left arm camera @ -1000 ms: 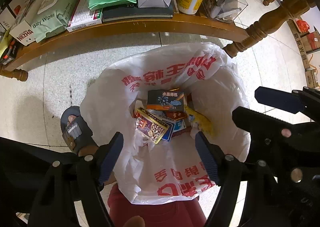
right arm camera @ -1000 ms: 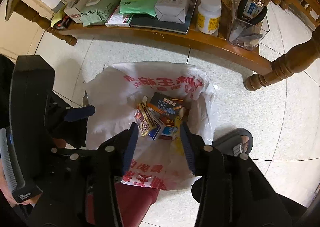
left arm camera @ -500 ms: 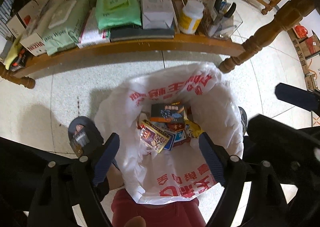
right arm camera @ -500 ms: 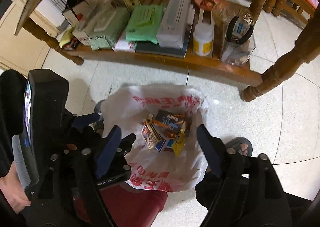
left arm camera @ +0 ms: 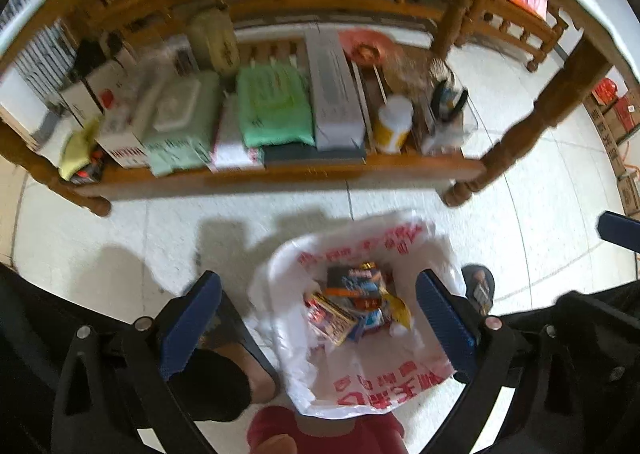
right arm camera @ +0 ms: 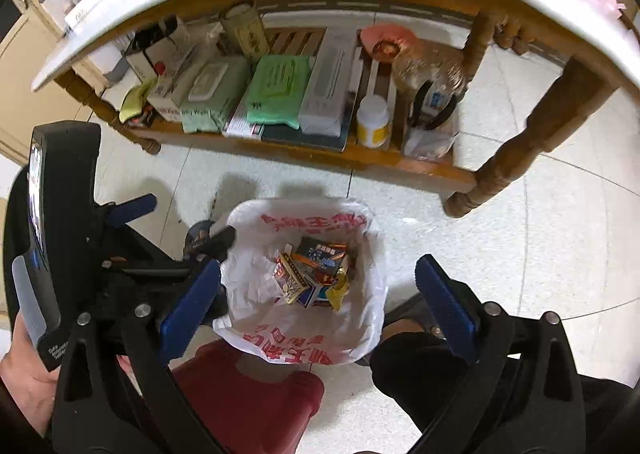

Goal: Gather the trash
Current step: 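Open both tools and raise them from the bag toward the table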

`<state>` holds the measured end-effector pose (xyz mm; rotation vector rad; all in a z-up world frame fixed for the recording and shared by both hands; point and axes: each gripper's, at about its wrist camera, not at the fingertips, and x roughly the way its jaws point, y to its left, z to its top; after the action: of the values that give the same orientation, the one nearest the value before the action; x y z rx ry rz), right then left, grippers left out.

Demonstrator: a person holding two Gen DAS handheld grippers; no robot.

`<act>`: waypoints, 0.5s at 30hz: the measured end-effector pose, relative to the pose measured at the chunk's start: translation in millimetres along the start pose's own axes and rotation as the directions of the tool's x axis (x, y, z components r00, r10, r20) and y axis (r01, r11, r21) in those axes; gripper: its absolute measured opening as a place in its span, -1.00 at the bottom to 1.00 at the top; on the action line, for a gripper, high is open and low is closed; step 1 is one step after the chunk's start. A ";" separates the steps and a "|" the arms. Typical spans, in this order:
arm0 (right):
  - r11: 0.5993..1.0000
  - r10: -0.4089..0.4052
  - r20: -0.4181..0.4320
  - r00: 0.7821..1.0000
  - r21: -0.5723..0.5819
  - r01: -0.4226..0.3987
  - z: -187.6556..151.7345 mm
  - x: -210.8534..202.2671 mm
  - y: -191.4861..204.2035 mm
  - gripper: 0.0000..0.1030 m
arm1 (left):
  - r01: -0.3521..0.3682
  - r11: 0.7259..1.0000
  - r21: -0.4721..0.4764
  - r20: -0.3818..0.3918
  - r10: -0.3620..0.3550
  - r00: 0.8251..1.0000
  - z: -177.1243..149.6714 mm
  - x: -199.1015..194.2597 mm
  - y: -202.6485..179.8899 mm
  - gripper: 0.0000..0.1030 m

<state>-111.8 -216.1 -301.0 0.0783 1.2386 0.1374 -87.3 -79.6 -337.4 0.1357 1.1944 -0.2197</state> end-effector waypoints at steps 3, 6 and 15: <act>1.000 0.003 0.059 0.998 0.005 -0.003 10.2 -35.2 3.7 0.85 | -0.016 1.000 -0.017 0.048 0.017 0.999 11.0 -23.6 9.4 0.85; 1.000 0.000 0.118 0.993 0.012 -0.001 21.7 -66.3 6.0 0.87 | -0.030 0.999 -0.033 0.093 0.033 0.995 24.3 -49.9 19.1 0.85; 0.995 -0.100 0.344 0.934 0.021 0.099 52.6 -165.2 16.3 0.87 | -0.076 0.997 -0.032 0.265 0.082 0.961 61.8 -136.8 31.5 0.85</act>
<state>-115.8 -223.4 -127.0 0.0398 0.8892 0.0305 -71.6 -49.3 -187.9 0.1298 0.9209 -0.1496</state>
